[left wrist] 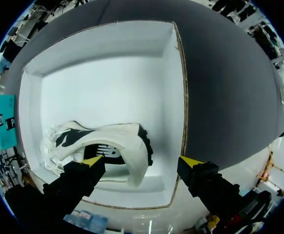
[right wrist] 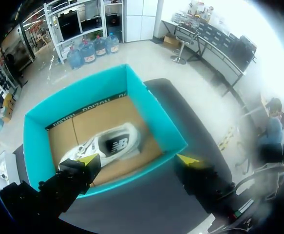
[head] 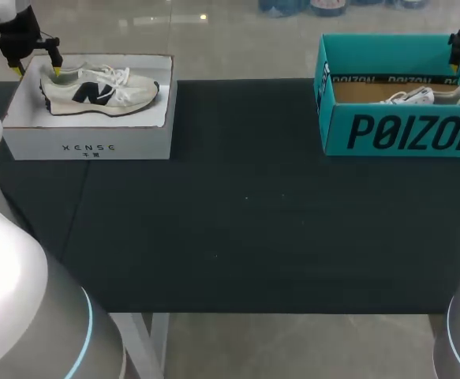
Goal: Take the shoe out of the shoebox, open the shoe tongue, remove and reinsert the insole, then place the shoe into the shoebox
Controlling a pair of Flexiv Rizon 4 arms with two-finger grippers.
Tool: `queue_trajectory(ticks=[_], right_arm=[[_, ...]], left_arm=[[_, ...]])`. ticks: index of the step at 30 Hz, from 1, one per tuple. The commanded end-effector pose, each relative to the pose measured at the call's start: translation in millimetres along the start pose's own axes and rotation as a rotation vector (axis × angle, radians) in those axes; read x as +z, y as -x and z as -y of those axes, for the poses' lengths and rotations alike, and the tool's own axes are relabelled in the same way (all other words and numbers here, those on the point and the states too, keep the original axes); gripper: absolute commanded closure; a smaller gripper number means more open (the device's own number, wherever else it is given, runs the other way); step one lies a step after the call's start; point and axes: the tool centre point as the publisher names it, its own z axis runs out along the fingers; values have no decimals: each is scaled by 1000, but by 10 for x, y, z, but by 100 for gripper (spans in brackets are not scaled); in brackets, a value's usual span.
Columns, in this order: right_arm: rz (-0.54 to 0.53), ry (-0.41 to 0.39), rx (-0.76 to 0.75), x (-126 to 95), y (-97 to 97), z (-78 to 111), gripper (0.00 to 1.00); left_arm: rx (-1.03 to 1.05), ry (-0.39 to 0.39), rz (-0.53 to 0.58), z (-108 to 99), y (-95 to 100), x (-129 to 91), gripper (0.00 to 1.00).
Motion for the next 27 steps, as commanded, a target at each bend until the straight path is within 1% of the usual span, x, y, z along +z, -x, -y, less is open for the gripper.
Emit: queue_trajectory(ticks=[1, 7, 20, 24, 25, 26, 27], right_arm=[[1, 1, 1, 0, -4, 2, 0], [1, 1, 1, 0, -4, 2, 0], [1, 1, 1, 0, -4, 2, 0], [1, 1, 1, 0, -4, 2, 0], [1, 1, 1, 0, -4, 2, 0], [1, 1, 1, 0, -4, 2, 0], [1, 1, 1, 0, -4, 2, 0]], left_arm=[[4, -117, 3, -163, -4, 57, 0], [13, -116, -1, -197, 51, 66, 0], [-4, -133, 5, -196, 26, 177, 0], [-7, -137, 5, -198, 16, 186, 15], [-7, -136, 5, -201, 15, 184, 26], [-5, -135, 5, -203, 15, 181, 26], [-3, -133, 4, -205, 15, 179, 38]])
